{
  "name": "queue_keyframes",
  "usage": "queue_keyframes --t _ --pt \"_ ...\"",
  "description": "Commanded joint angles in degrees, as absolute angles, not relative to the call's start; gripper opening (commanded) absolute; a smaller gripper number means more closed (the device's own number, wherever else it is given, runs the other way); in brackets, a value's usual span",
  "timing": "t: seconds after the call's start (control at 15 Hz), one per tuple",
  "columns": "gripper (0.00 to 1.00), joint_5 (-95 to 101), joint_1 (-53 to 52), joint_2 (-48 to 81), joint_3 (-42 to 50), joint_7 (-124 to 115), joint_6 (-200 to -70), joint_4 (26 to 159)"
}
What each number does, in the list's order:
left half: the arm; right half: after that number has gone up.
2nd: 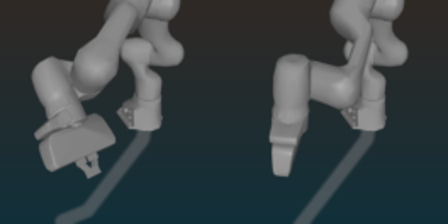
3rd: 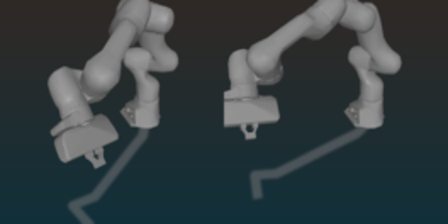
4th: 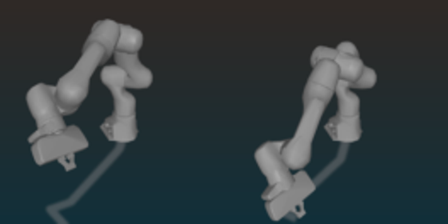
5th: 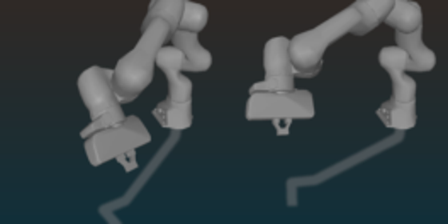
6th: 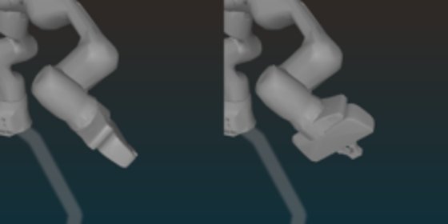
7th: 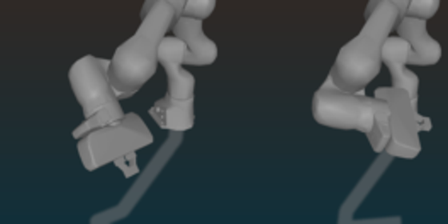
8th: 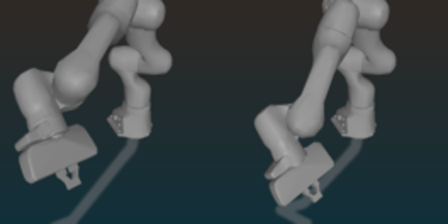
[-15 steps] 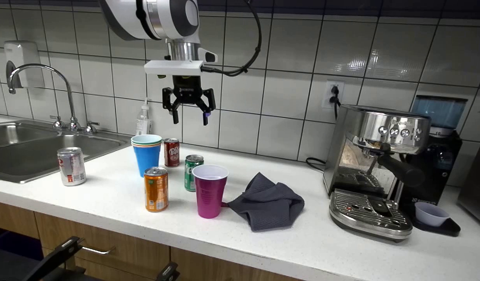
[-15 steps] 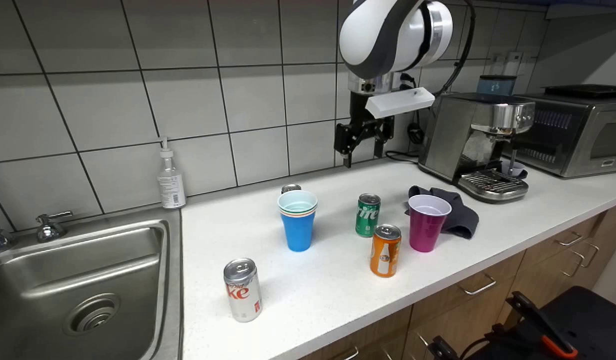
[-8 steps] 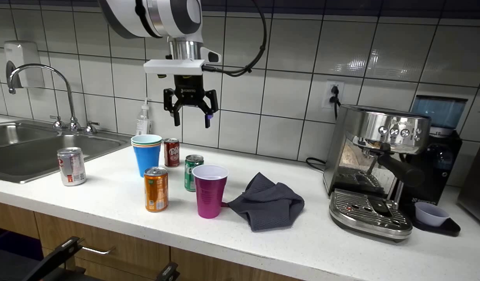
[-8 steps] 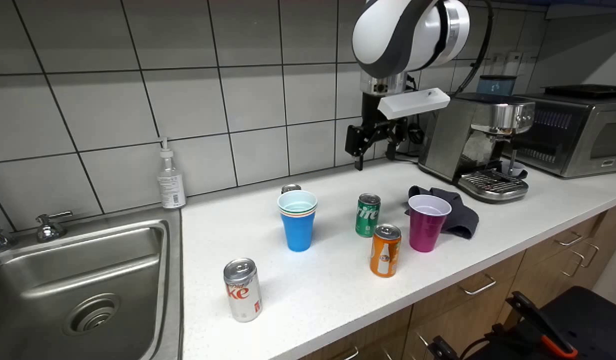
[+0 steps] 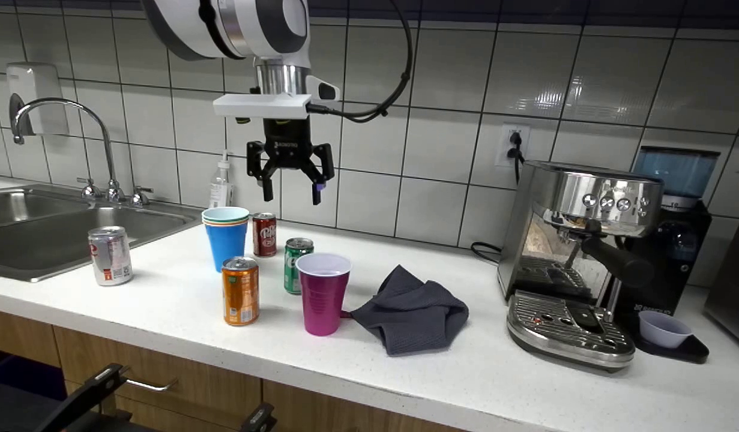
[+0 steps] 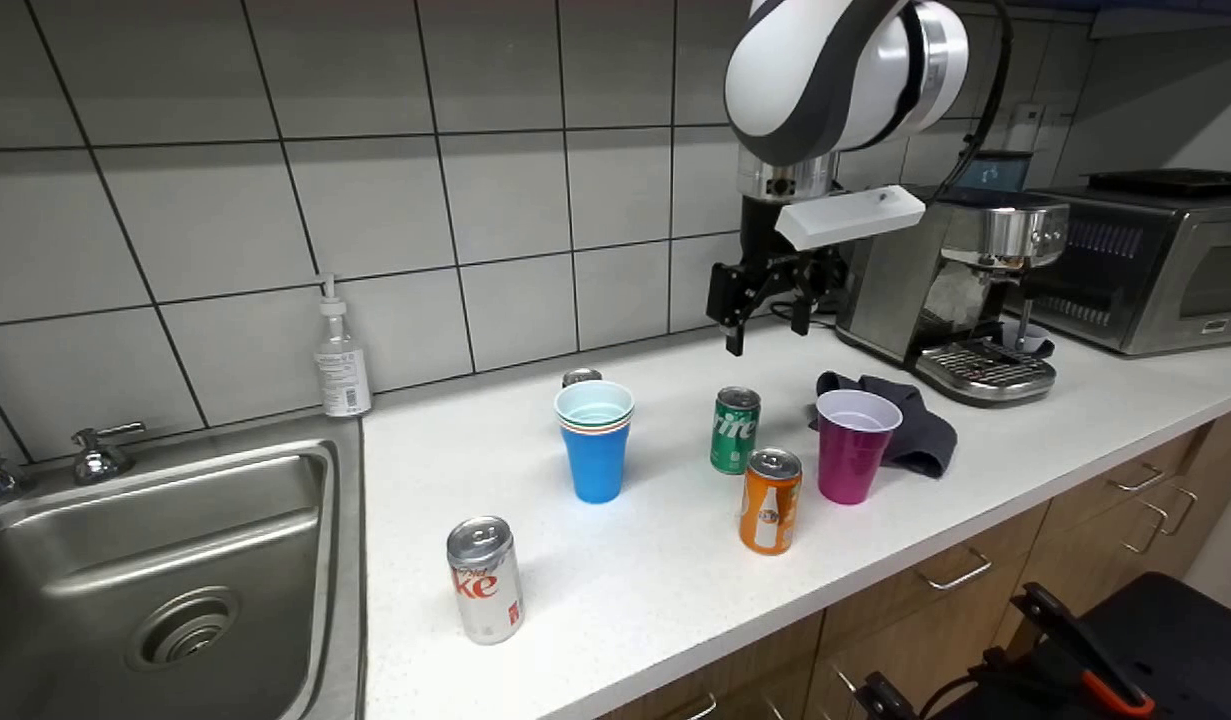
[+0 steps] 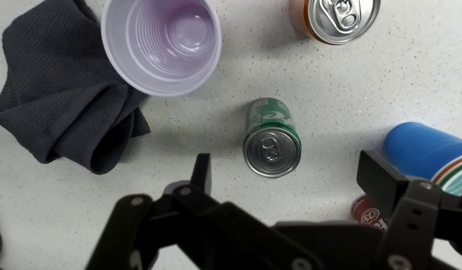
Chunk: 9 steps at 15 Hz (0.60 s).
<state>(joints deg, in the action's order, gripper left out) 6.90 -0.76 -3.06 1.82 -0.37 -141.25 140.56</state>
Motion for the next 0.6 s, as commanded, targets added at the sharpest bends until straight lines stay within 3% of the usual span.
queue_keyframes --t 0.0,0.53 --pt "1.0 8.0 0.2 -4.9 1.5 -2.3 -141.0 142.7" --pt "1.0 8.7 0.9 -4.0 1.9 -6.0 -141.0 143.3"
